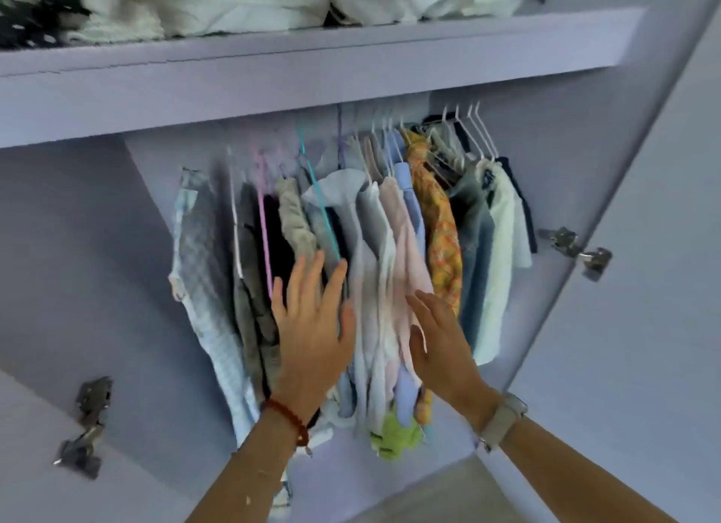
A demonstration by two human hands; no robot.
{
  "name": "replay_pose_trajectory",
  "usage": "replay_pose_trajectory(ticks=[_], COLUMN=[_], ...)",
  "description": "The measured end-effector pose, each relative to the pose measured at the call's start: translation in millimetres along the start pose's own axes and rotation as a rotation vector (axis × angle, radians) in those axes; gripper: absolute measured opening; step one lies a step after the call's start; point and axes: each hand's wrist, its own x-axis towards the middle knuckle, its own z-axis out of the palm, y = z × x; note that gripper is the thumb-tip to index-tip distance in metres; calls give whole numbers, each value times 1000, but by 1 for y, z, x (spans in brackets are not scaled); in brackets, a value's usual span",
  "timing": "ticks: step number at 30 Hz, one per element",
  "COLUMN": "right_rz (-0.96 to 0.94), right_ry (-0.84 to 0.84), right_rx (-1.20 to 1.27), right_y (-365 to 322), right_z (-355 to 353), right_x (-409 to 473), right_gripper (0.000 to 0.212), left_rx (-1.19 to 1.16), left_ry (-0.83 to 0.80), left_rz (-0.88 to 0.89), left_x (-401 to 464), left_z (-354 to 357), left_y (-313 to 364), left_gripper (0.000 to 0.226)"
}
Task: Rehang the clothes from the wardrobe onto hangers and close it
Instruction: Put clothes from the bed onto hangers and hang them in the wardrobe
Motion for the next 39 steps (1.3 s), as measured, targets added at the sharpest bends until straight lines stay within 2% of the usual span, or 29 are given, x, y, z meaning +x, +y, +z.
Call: replay_pose_trajectory(ticks=[6,9,15,18,26,33,39], right_rz=[378,560,920,1079,1392,1529,1615], right_ry=[28,30,87,169,418,641,735], right_rx=[-320,-422,-511,-541,-506,-396,-312], right_y=[124,168,219,231,278,364,434], right_z=[-103,-164,-271,-312,-389,-467,-526], right_x=[-136,-220,-377,-434,-506,-499,-516], right_gripper=[44,46,44,45,42,40,40], left_rx=[-75,-165,-441,-475,-540,-562,-564], left_ry=[-417,-578,-854,-983,-986,-918,-1005], left_rz=[208,381,783,964,1072,1131,1092], left_x=[-54,-93,-189,-227,-242,-208,-198], left_z=[90,122,158,171,227,289,334], left_y=[134,222,402,475,646,776,863], left_gripper=[43,39,40,44,44,40,45])
